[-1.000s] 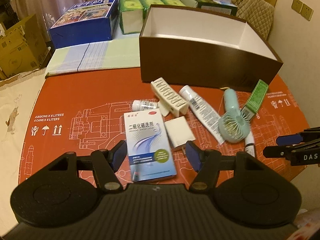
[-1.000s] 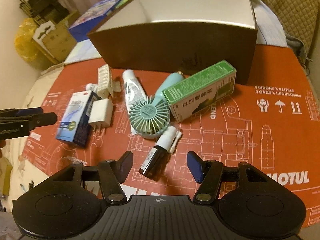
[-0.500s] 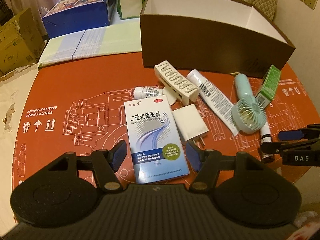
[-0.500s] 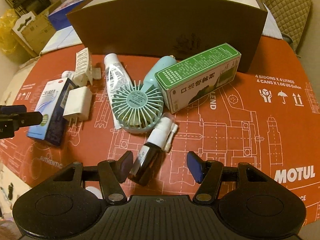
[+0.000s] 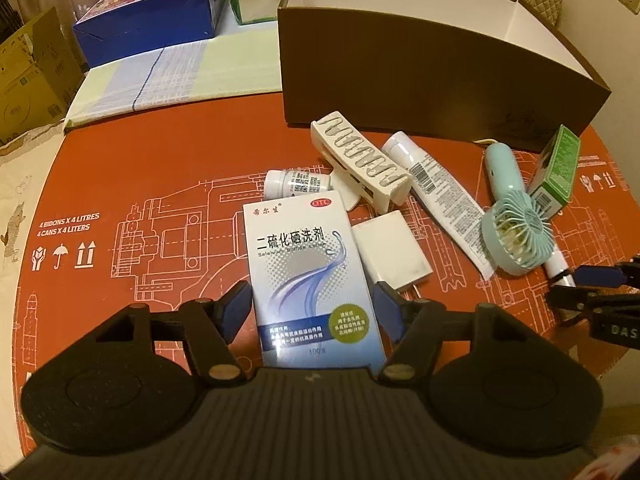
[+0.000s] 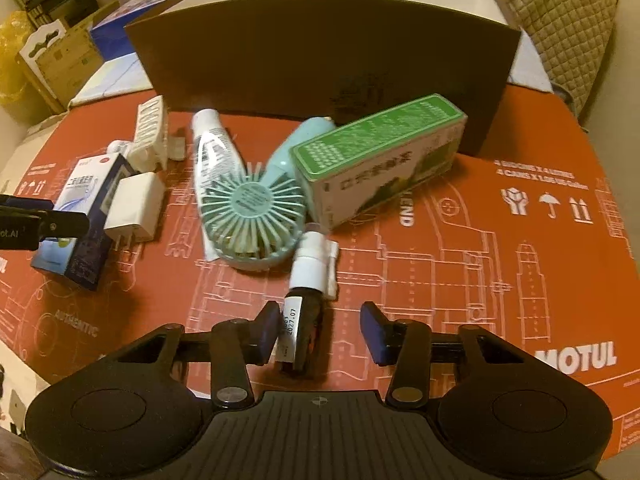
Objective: Organize rigid objects
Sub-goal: 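Grasp the blue-and-white medicine box with the left tool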
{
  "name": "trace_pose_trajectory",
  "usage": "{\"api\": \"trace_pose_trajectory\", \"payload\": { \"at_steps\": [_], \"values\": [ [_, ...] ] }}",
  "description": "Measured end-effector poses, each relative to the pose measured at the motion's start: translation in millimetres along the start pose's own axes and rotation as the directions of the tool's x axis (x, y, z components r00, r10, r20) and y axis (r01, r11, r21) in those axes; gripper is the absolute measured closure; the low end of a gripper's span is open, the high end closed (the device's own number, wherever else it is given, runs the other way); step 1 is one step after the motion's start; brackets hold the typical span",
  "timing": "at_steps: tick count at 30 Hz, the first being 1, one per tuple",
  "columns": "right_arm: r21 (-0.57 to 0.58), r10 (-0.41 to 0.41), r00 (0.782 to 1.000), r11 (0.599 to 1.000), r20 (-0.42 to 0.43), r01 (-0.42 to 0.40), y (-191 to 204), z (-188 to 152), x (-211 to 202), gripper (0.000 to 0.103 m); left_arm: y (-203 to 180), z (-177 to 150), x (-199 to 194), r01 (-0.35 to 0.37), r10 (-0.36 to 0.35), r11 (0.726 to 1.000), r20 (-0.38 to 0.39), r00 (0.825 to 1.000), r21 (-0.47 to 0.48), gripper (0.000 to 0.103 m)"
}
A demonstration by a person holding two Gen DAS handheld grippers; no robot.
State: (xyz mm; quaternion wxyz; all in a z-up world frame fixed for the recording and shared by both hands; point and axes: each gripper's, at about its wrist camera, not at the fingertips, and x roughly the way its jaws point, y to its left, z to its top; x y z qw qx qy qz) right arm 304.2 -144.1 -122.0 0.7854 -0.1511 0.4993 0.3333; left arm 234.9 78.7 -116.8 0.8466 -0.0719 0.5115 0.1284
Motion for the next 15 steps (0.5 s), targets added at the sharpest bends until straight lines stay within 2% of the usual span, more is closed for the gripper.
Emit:
{"api": "trace_pose_trajectory", "payload": {
  "at_steps": [8, 15],
  "values": [
    [0.018, 0.012, 1.000, 1.000, 0.014, -0.012, -7.8, -3.6, -4.1, 0.060, 4.4, -0.8, 9.7, -0.015, 0.015, 1.000, 0.008, 1.000, 0.026, 0.041],
    [0.019, 0.010, 1.000, 1.000, 0.016, -0.011, -5.1, -0.5, -1.0, 0.060, 15.6, -18.1, 0.6, -0.007, 0.007, 0.999, 0.004, 1.000, 0.051, 0.041]
  ]
}}
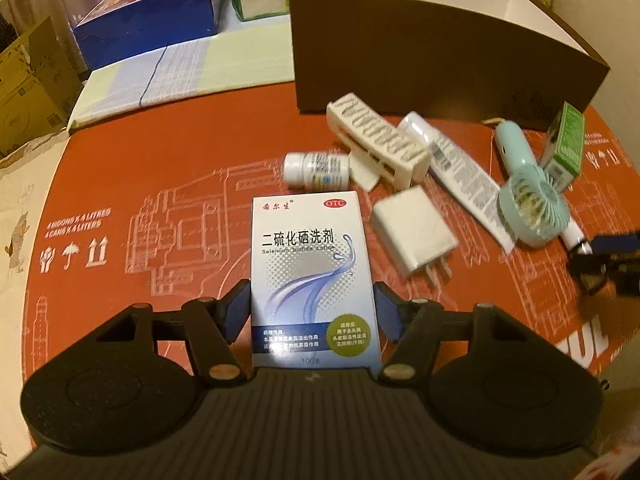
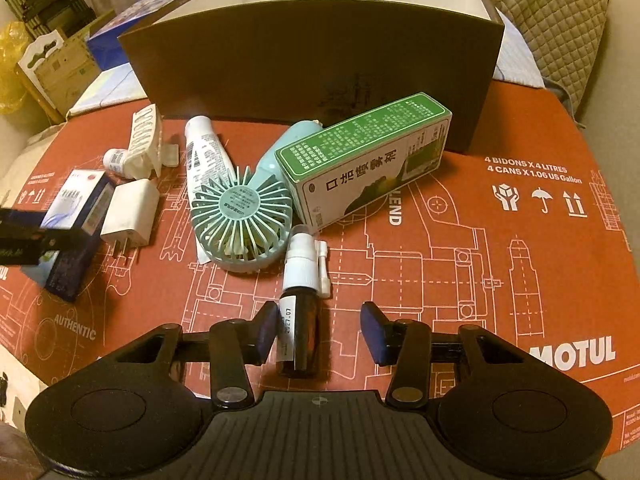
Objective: Organize rigid objects
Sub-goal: 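Grasp the blue-and-white medicine box with the left tool, then grasp the brown spray bottle with the right tool while the left tool holds the medicine box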
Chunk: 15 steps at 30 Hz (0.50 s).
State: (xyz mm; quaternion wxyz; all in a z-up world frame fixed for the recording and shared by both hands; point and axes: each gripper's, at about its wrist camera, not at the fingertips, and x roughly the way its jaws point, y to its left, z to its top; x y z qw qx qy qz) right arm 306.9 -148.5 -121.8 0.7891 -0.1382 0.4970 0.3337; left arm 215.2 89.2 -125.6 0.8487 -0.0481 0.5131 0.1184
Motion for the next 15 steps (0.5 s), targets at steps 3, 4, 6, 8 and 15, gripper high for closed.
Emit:
{"api": "trace_pose_trajectory", "payload": {
  "at_steps": [3, 4, 6, 8, 15],
  "values": [
    [0.003, 0.000, 1.000, 1.000, 0.002, 0.000, -0.1, 0.9, 0.9, 0.060, 6.0, -8.4, -4.5, -0.010, 0.010, 1.000, -0.007, 1.000, -0.001, 0.041],
    [0.004, 0.001, 1.000, 1.000, 0.003, -0.001, 0.0, 1.2, 1.0, 0.060, 8.1, -9.6, -5.4, -0.012, 0.012, 1.000, -0.008, 1.000, -0.003, 0.041],
    [0.007, 0.001, 1.000, 1.000, 0.007, -0.001, 0.0, 2.0, 2.2, 0.060, 11.5, -9.1, -5.4, -0.010, 0.010, 1.000, -0.010, 1.000, -0.011, 0.040],
    [0.003, 0.000, 1.000, 1.000, 0.010, 0.000, 2.1, 2.9, 3.5, 0.060, 12.9, -6.9, -4.0, -0.010, 0.010, 1.000, -0.009, 1.000, -0.017, 0.041],
    [-0.063, -0.033, 0.999, 0.997, 0.008, 0.033, 14.1, 3.5, 8.7, 0.081, 9.2, -3.0, 1.9, -0.005, 0.005, 1.000, 0.005, 1.000, 0.008, 0.042]
  ]
}}
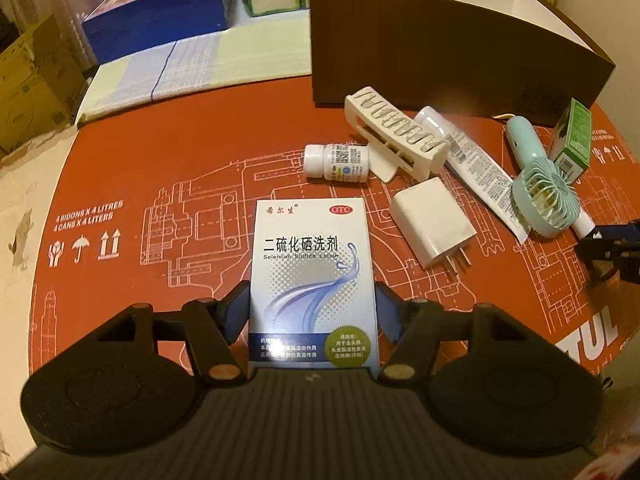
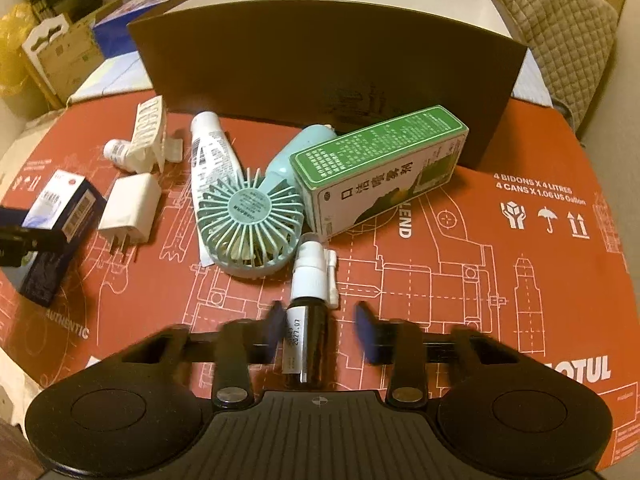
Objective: Organize rigid objects
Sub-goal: 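Grasp the brown spray bottle with the right tool while the left tool holds the medicine box, then carry both items into the brown box and release the medicine box from the left tool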
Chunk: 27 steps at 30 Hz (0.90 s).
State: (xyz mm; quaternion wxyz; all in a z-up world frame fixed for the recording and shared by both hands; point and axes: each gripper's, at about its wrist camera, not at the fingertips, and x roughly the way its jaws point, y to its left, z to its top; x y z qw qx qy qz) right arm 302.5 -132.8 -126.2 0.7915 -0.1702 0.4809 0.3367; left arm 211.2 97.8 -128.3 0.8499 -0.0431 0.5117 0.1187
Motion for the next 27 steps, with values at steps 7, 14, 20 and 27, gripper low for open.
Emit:
{"api": "trace_pose_trajectory", "payload": {
  "at_steps": [7, 14, 20, 27],
  "values": [
    [0.026, -0.012, 1.000, 1.000, -0.001, 0.012, 1.3, -4.3, -2.1, 0.083, -2.0, 0.0, 0.6, 0.014, -0.015, 0.999, 0.013, 1.000, 0.037, 0.042],
    [0.063, -0.029, 0.999, 0.998, 0.021, 0.028, 1.2, -8.1, -13.1, 0.083, 2.8, -0.9, -8.3, 0.033, -0.036, 0.998, 0.046, 0.998, 0.058, 0.042],
    [0.088, -0.032, 0.998, 0.996, 0.056, 0.027, 5.2, -7.8, -27.3, 0.083, 10.7, 0.2, -27.7, 0.044, -0.049, 0.997, 0.093, 0.995, 0.058, 0.042],
    [0.105, -0.010, 0.992, 0.995, 0.129, -0.003, 11.7, 1.2, -52.4, 0.083, 15.4, 9.6, -57.1, 0.063, -0.072, 0.996, 0.155, 0.985, 0.064, 0.042]
  ]
}}
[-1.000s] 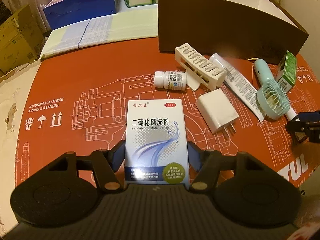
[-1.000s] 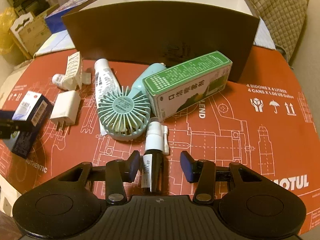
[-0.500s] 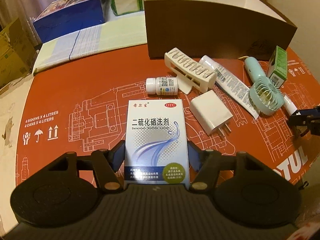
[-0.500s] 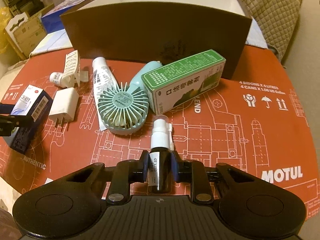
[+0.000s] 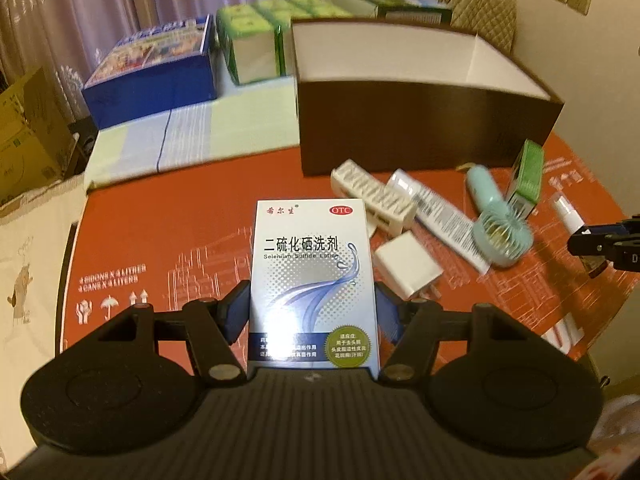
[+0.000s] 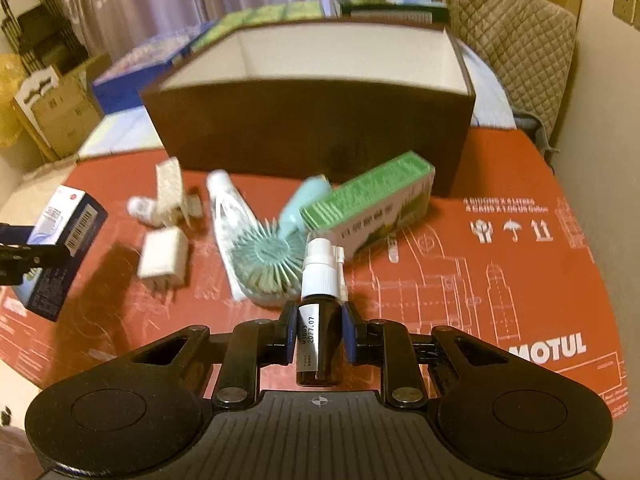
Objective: Organize rigid objects
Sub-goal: 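Carry both items into the brown box and release the medicine box from the left tool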
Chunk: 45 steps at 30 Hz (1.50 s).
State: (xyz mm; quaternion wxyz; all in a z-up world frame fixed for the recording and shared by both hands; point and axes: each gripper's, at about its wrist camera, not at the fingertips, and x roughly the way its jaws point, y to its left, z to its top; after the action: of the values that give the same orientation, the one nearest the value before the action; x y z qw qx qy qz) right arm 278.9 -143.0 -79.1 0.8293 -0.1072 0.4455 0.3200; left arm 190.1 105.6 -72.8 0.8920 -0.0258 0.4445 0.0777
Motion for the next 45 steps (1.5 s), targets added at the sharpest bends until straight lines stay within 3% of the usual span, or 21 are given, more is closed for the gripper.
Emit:
{"api": "trace_pose_trajectory", "payload": {
  "at_steps": [11, 24, 33, 45],
  "values": [
    [-0.004, 0.074, 0.988, 0.997, 0.137, -0.074, -2.6, 54.1, -34.0, 0.083, -19.9, 56.3, -17.1, 0.027, -0.030, 0.999, 0.109, 0.994, 0.031, 0.042],
    [-0.054, 0.103, 0.967, 0.994, 0.232, -0.093, -42.8, 155.3, -19.7, 0.083, -43.2, 159.9, 5.6, -0.025, 0.015, 0.999, 0.224, 0.975, 0.044, 0.042],
    [-0.072, 0.072, 0.972, 0.996, 0.224, -0.057, -70.3, 204.6, 21.0, 0.083, -54.8, 220.9, 63.4, -0.065, 0.045, 0.993, 0.182, 0.982, 0.102, 0.042],
    [-0.069, 0.023, 0.992, 0.998, 0.124, -0.014, -95.6, 234.5, 88.9, 0.083, -49.0, 257.9, 150.8, -0.067, 0.062, 0.992, 0.045, 0.997, 0.107, 0.042]
  ]
}}
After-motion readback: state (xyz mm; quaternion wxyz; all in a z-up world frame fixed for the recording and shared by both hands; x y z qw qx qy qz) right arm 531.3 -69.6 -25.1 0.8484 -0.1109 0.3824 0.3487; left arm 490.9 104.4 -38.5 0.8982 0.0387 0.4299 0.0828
